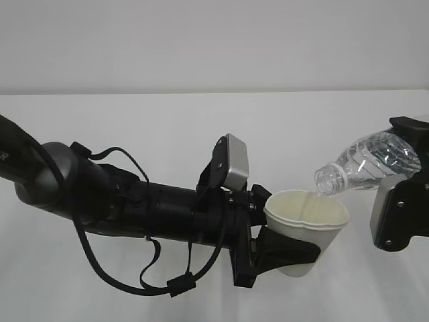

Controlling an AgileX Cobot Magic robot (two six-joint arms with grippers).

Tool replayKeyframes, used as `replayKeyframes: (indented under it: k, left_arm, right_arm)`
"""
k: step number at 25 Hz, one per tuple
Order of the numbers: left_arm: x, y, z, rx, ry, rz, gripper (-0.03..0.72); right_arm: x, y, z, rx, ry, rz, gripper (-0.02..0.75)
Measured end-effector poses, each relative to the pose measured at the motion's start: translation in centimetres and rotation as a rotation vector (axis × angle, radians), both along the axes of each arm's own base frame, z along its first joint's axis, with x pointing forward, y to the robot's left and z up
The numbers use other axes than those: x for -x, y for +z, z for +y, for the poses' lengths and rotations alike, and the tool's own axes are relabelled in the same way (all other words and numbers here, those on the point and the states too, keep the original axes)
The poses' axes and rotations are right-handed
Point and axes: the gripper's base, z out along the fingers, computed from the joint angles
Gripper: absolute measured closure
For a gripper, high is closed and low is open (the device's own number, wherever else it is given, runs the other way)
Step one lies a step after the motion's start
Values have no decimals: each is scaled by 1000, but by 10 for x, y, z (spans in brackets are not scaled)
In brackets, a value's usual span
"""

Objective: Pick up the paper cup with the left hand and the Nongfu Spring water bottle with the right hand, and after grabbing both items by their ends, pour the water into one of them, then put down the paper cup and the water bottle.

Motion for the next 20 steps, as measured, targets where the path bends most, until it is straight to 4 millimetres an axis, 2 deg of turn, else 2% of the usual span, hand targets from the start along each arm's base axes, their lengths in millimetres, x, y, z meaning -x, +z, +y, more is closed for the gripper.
replayKeyframes:
  k: [20]
  left_arm:
    - [0, 0, 0, 0, 0, 0, 261]
  right_arm:
    - [0, 0, 0, 10, 2, -2, 336]
